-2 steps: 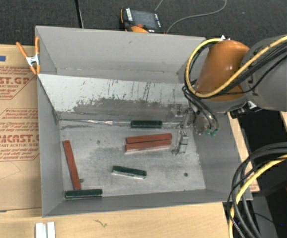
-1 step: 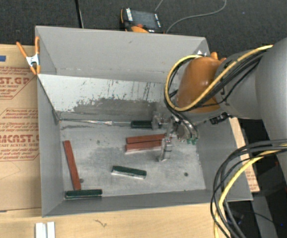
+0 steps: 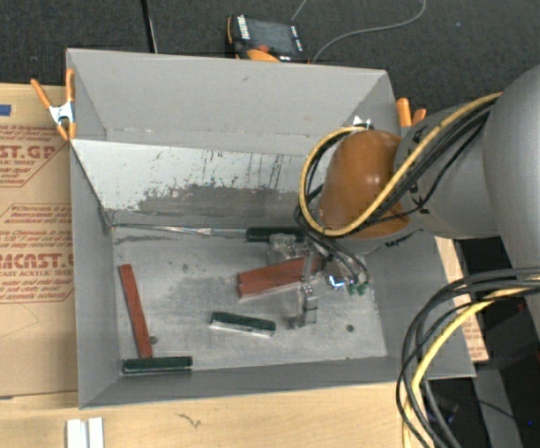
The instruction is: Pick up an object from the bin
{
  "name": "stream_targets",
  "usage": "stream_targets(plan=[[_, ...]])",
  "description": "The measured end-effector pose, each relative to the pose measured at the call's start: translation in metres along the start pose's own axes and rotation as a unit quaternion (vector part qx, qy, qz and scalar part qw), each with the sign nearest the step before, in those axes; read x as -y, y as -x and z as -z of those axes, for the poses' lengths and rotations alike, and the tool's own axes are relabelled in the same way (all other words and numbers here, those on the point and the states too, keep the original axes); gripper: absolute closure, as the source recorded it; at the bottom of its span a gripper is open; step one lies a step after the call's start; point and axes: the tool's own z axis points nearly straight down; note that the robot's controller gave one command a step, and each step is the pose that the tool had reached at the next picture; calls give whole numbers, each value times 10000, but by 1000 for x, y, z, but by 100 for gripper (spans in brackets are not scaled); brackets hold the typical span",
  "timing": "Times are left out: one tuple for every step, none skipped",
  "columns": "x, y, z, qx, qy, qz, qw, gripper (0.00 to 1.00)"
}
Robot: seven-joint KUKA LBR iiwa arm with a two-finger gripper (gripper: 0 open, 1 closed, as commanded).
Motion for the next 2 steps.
stream_targets(plan=[[1,0,0,6,-4,-4,10000,100],[1,0,0,6,-5,-5,10000,0]])
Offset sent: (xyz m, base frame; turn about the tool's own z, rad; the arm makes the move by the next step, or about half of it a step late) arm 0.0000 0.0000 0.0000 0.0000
